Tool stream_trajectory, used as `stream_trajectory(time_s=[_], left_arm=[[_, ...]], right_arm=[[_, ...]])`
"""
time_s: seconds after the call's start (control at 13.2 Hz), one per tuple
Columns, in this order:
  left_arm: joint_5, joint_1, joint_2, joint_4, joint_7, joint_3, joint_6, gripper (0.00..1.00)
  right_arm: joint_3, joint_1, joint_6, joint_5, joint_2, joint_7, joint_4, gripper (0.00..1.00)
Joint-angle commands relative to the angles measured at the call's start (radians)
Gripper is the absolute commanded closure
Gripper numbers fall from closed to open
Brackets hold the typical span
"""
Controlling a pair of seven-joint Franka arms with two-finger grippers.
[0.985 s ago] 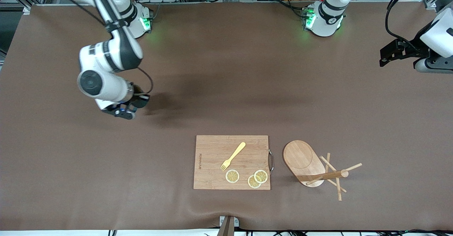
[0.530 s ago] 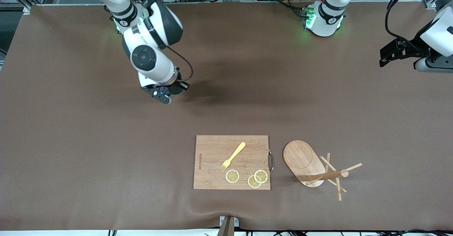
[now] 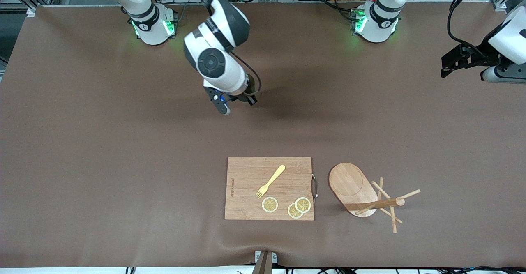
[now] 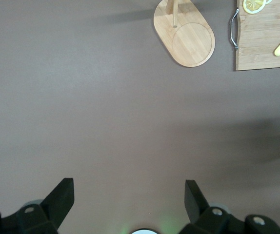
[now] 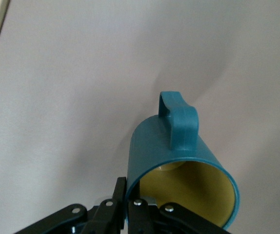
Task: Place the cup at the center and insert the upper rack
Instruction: 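Carry the teal mug with the right gripper toward the table center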
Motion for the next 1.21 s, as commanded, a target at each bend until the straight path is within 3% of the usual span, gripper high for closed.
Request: stream_trajectory(time_s=[0.0, 0.38, 1.14], left_arm=[[0.003, -0.002, 0.01, 0.016, -0.016, 0.0, -0.001, 0.0], [0.0, -0.002, 0.013, 0.016, -0.019, 0.0, -0.001, 0.0], [-0.002, -0.008, 0.013, 0.016, -0.019, -0.003, -0.001, 0.0]], right_arm=[[-0.014, 0.057, 0.028, 0.025, 0.139, 0.194, 0.148, 1.0], [-0.014, 0.113, 0.201, 0.029, 0.201, 0.303, 0.146, 1.0], [-0.014, 0.139, 0.266, 0.039, 0.251, 0.32, 0.14, 1.0]])
